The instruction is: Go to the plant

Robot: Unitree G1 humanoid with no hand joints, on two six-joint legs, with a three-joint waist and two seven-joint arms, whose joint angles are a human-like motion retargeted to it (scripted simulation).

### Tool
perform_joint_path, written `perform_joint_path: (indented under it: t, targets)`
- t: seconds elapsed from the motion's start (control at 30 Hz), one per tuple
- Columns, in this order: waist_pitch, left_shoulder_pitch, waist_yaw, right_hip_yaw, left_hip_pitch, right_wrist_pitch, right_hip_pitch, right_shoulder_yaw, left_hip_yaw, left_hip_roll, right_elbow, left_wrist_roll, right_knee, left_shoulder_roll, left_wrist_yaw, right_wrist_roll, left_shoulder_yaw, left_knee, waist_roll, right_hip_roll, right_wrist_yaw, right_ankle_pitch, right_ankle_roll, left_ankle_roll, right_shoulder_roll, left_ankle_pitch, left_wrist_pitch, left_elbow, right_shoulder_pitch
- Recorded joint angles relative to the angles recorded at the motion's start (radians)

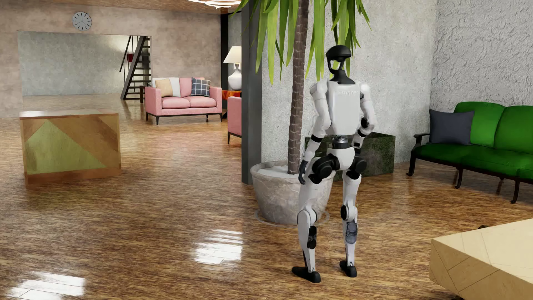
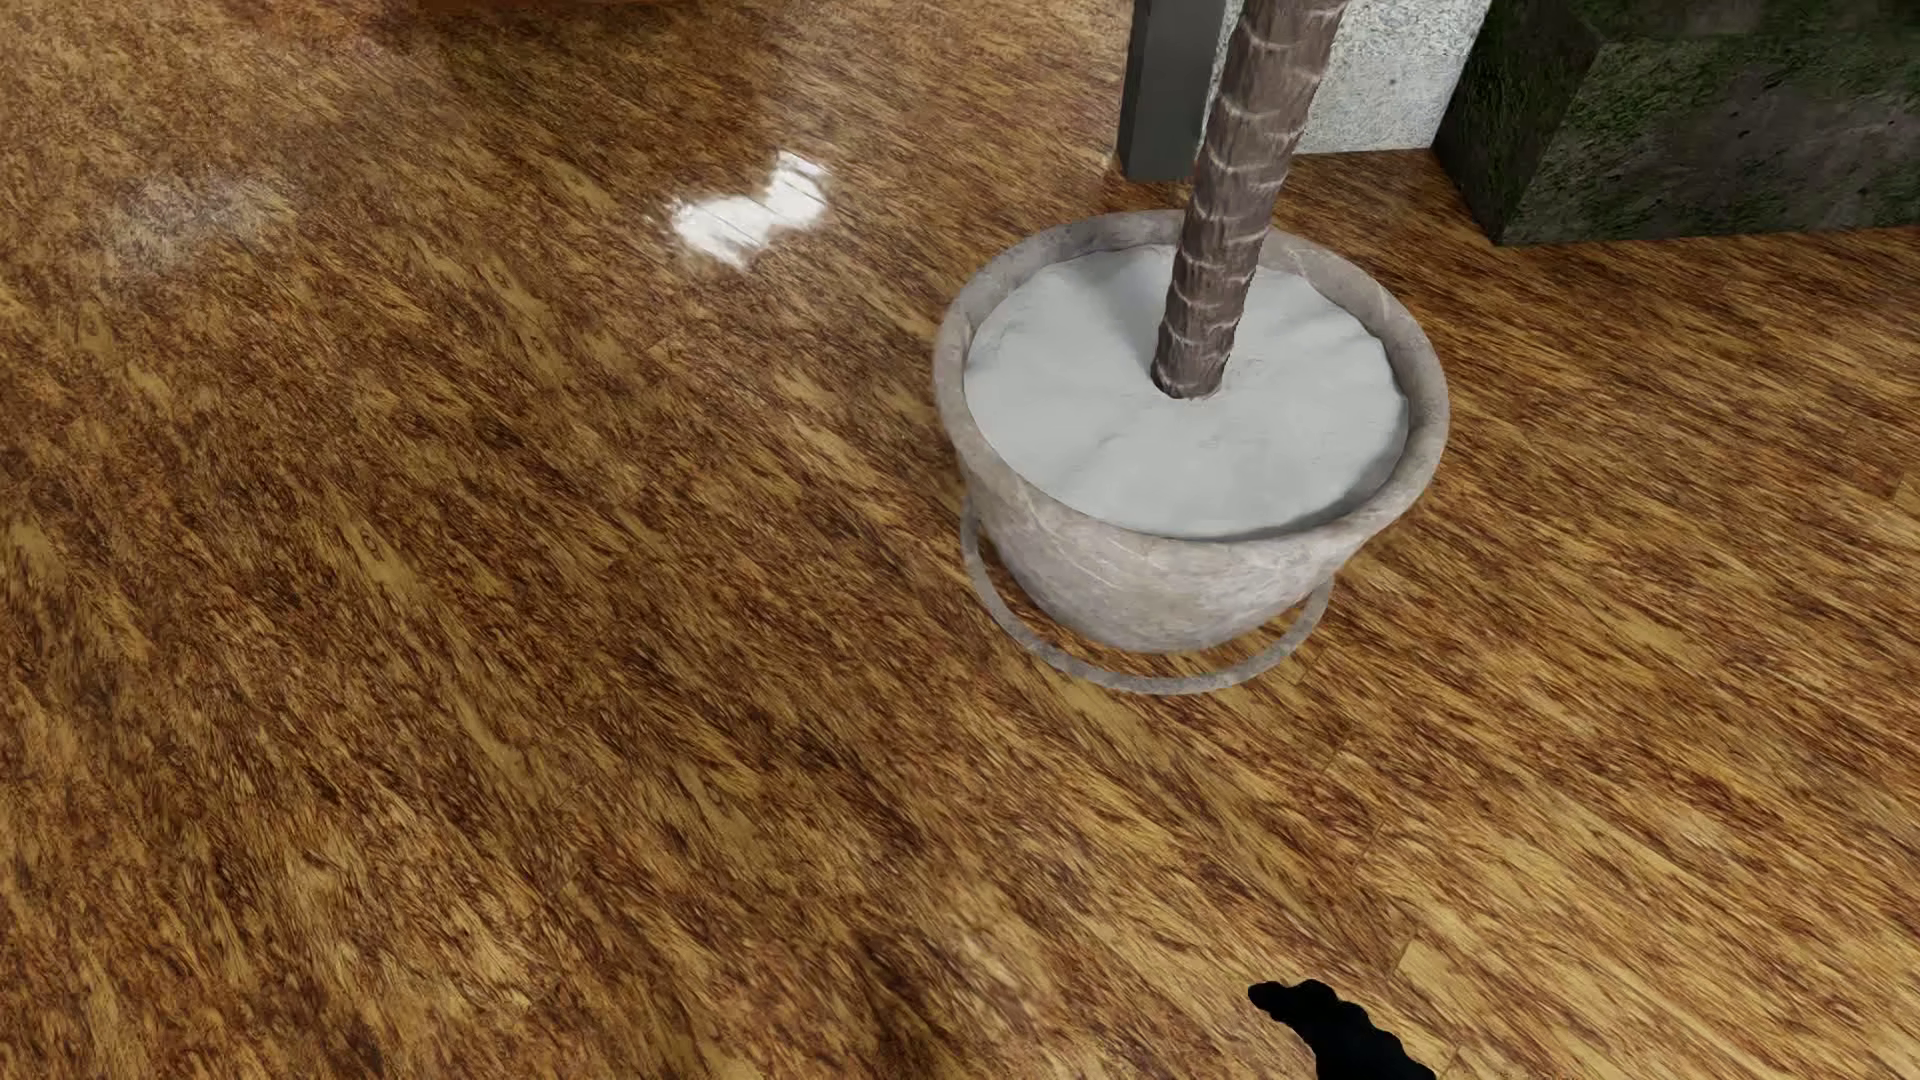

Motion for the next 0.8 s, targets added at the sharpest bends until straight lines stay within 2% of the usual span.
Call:
perform_joint_path:
  t: [0.13,0.23,0.37,0.57,0.8]
  targets:
    - [0.005,0.006,-0.007,-0.052,-0.020,-0.006,0.015,0.073,-0.055,-0.015,0.042,-0.015,0.017,-0.003,0.044,-0.055,0.018,0.029,0.005,-0.013,0.087,-0.021,-0.010,-0.010,0.043,-0.001,-0.016,-0.073,-0.018]
    - [0.008,0.008,-0.010,-0.079,-0.027,-0.007,0.021,0.123,-0.082,-0.028,0.058,-0.024,0.020,-0.009,0.043,-0.099,0.023,0.028,0.012,-0.021,0.095,-0.026,-0.014,-0.008,0.066,-0.002,-0.007,-0.079,-0.030]
    - [0.015,0.018,-0.011,-0.096,-0.030,-0.020,0.013,0.177,-0.097,-0.043,0.062,-0.069,0.028,-0.030,0.043,-0.106,0.056,0.011,0.016,-0.033,0.116,-0.027,-0.021,-0.008,0.063,0.003,0.006,-0.060,-0.051]
    - [0.021,0.023,-0.009,-0.106,-0.021,-0.002,0.005,0.177,-0.101,-0.063,0.079,-0.063,0.023,-0.036,0.040,-0.074,0.071,-0.036,0.009,-0.049,0.102,-0.020,-0.020,-0.011,0.046,0.025,0.023,-0.019,-0.072]
    - [0.021,0.010,-0.001,-0.125,-0.041,0.007,-0.007,0.204,-0.118,-0.071,0.096,-0.059,0.011,-0.035,0.042,-0.092,0.057,-0.050,-0.001,-0.051,0.118,-0.010,-0.024,-0.013,-0.003,0.043,-0.004,-0.048,-0.057]
